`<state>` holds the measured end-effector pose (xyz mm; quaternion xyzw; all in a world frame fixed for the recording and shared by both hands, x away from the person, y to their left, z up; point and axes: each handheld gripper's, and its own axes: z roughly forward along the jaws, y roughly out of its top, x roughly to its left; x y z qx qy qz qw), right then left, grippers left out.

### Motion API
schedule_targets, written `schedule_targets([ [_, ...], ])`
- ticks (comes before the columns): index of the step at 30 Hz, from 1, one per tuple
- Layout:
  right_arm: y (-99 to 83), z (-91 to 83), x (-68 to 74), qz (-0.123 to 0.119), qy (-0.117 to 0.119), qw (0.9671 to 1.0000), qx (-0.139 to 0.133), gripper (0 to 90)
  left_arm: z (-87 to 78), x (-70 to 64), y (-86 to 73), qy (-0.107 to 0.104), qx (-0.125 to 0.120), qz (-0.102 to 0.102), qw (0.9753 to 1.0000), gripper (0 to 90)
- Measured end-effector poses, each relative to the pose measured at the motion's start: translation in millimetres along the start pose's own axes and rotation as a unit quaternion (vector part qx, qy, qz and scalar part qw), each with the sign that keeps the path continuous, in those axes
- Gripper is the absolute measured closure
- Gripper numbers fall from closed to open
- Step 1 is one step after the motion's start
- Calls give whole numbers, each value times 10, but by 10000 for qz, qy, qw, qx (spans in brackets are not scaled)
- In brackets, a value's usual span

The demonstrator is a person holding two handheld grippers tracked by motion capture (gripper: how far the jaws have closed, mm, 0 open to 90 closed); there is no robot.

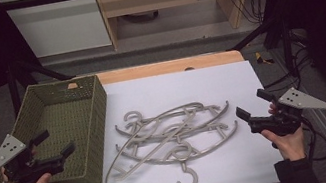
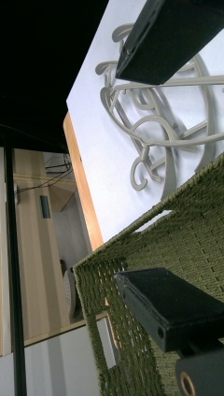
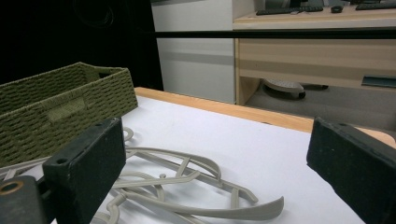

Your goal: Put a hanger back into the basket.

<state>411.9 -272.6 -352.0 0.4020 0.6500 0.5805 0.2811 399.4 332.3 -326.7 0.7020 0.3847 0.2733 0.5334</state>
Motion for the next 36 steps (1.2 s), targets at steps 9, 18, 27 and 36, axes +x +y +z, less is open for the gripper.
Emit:
schedule_targets([
  [9,14,2,25,-69,-7,10000,67,46,76,-68,65,-80,207,92,9997,39],
  [18,32,31,91,-120,113,9997,157,46,345,-278,189,-416,556,342,9970,49],
  [27,28,70,135,-202,185,9993,244,46,818,-545,321,-731,1173,691,9880,68],
  [36,26,78,138,-206,187,9993,262,46,1331,-609,285,-787,1854,768,9765,94],
])
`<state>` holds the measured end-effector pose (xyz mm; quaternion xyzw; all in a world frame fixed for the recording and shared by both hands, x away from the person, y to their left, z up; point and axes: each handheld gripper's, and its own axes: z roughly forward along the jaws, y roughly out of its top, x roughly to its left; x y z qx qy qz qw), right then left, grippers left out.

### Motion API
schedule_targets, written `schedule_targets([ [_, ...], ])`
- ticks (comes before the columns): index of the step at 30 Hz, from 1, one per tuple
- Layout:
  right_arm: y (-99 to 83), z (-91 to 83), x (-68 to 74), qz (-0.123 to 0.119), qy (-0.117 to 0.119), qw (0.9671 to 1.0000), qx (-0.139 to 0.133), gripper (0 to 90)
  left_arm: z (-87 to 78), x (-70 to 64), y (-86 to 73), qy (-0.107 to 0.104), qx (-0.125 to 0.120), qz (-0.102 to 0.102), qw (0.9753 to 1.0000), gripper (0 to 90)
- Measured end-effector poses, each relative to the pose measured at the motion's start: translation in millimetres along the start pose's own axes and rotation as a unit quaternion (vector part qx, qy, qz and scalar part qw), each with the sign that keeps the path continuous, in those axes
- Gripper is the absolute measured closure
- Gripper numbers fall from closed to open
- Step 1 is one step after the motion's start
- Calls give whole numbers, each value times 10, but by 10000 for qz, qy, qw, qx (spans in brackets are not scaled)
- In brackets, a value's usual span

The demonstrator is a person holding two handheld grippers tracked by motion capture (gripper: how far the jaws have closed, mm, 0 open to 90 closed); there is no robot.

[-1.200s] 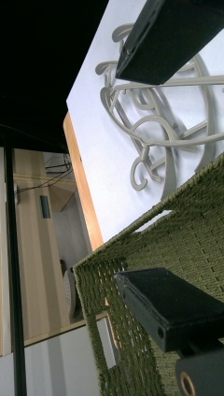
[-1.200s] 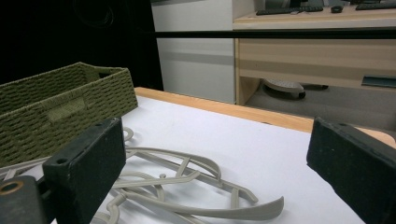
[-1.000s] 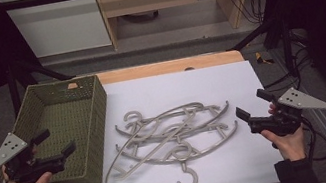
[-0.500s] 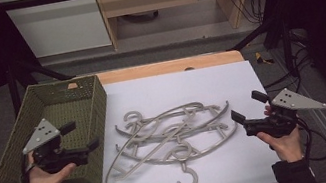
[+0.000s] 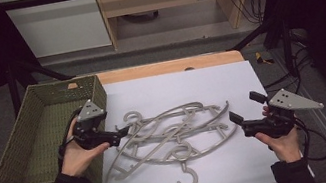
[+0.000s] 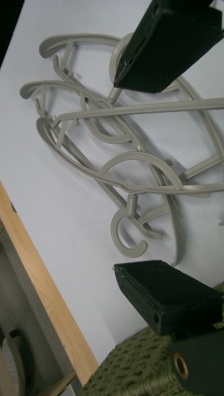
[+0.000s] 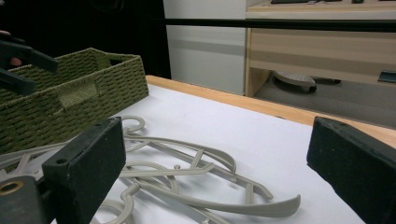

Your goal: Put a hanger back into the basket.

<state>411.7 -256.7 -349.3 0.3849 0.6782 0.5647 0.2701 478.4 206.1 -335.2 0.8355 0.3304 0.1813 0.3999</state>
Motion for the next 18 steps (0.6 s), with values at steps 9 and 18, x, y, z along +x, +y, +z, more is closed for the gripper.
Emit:
schedule_targets([
  [9,-5,6,-2,17,10,10000,36,46,427,-25,27,211,621,122,9978,179],
  [18,-9,11,-5,15,49,10000,31,46,827,-9,-73,378,1133,5,9928,277],
])
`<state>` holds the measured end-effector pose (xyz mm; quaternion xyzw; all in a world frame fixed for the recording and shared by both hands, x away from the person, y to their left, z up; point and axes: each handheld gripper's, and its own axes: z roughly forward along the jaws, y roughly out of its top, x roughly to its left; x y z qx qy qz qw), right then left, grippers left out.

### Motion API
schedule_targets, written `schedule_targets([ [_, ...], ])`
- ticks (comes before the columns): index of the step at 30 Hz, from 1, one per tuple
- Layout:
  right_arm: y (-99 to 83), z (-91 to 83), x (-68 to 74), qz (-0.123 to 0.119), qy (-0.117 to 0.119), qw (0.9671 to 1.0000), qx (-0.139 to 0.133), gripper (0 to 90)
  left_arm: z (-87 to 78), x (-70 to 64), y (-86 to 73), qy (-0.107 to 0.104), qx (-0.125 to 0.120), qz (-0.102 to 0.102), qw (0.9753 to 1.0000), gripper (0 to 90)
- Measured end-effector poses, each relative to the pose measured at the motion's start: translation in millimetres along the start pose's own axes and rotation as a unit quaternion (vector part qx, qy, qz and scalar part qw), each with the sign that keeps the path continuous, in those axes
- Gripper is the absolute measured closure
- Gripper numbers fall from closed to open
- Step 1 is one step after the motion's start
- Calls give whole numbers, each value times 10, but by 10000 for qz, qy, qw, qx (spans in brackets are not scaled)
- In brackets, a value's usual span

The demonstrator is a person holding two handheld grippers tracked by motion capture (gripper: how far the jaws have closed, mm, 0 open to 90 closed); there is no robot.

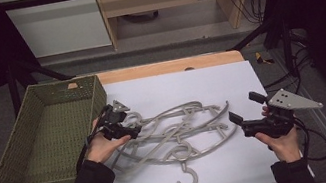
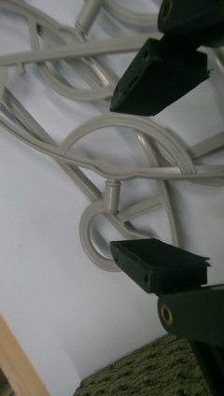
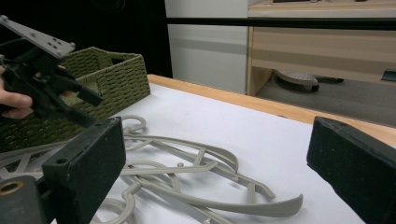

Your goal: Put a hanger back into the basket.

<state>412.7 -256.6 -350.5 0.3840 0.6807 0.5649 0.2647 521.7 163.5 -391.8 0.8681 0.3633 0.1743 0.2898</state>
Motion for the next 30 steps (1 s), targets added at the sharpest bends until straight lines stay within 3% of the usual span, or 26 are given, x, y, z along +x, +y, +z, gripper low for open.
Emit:
schedule_targets([
  [10,-4,15,8,1,5,10000,25,46,268,52,-62,-140,415,-100,9990,445],
  [24,-13,39,17,-19,47,10000,83,46,442,77,-121,-413,534,-126,9976,649],
  [30,-19,51,17,-40,47,9999,88,45,513,82,-129,-504,570,-310,9966,735],
])
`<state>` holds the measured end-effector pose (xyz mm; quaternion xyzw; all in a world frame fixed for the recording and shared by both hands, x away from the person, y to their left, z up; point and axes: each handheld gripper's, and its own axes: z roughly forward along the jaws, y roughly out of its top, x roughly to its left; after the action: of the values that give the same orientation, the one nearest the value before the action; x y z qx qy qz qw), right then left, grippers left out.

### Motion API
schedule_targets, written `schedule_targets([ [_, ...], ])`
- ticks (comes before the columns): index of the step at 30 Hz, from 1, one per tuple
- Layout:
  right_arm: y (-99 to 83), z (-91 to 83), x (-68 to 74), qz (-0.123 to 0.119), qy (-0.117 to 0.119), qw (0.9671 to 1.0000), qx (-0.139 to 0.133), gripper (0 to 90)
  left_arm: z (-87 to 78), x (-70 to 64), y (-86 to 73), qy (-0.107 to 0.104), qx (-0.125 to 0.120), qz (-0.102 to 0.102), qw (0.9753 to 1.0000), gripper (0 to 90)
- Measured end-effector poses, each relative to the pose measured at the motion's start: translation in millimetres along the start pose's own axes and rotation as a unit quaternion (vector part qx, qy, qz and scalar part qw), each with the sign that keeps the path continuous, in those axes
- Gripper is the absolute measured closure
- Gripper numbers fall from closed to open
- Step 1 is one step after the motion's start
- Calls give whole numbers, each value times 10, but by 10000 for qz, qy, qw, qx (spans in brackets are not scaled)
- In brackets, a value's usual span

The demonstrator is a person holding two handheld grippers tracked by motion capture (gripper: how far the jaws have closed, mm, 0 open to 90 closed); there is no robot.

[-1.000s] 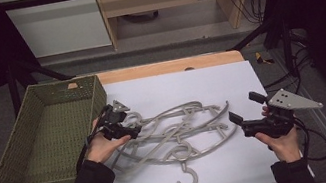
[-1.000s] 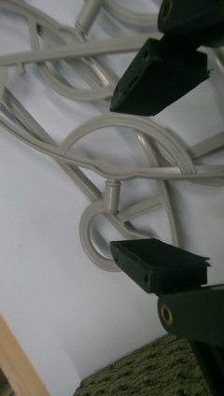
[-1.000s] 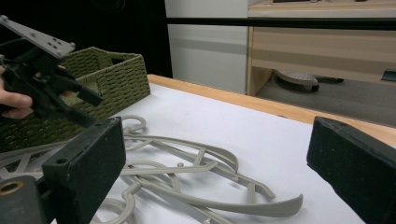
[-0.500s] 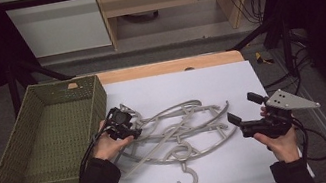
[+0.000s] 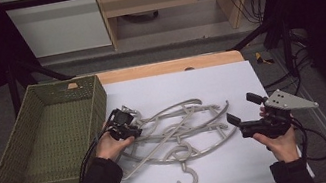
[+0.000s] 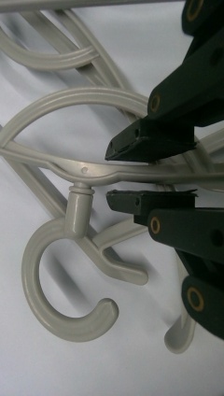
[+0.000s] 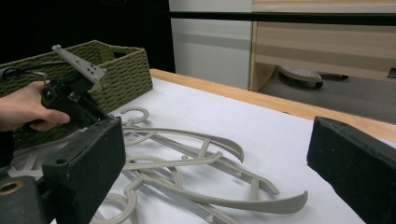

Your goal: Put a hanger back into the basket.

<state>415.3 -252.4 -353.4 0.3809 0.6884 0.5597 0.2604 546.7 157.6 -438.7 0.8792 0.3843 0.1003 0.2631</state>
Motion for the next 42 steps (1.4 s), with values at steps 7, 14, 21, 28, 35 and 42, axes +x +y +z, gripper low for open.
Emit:
schedule_targets([
  [7,1,-4,-4,-2,1,10000,4,45,21,-32,33,64,167,115,9998,810],
  [14,3,-20,-11,9,5,10000,-10,45,-21,-195,100,76,163,387,9991,818],
  [21,8,-41,-25,7,-22,10000,-46,45,-185,-347,151,131,-70,525,9985,822],
  [28,9,-42,-17,28,-14,10000,-47,45,-540,-475,153,316,-523,605,9963,823],
  [35,11,-47,-14,44,-20,10000,-66,45,-980,-591,158,536,-829,800,9919,824],
  [42,13,-51,-10,15,-13,10000,-59,43,-1495,-656,169,864,-1043,1085,9848,825],
])
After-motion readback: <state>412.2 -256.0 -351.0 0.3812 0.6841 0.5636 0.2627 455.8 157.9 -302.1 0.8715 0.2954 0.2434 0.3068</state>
